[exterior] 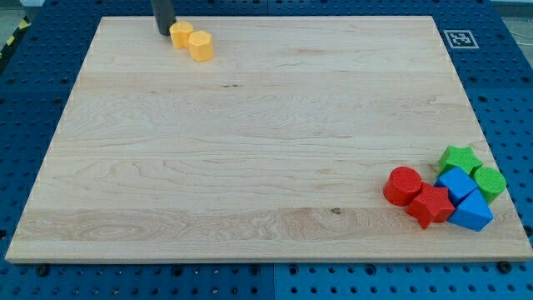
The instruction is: Push yellow heart into yellow hexagon
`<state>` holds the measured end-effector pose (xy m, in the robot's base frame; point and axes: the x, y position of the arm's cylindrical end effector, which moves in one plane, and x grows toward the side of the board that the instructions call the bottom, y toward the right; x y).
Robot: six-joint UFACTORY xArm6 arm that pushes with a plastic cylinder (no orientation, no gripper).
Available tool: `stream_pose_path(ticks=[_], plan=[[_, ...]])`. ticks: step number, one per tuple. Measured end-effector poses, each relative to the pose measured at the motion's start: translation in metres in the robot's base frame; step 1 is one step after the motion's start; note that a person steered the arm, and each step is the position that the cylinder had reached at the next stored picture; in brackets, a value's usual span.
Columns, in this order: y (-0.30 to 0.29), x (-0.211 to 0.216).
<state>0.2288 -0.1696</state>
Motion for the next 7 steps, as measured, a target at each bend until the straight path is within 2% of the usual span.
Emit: stream_pose_path(ticks=[2,6,7], plan=[[0.005,0.010],[0.028,0.060],[0.047,0.065]])
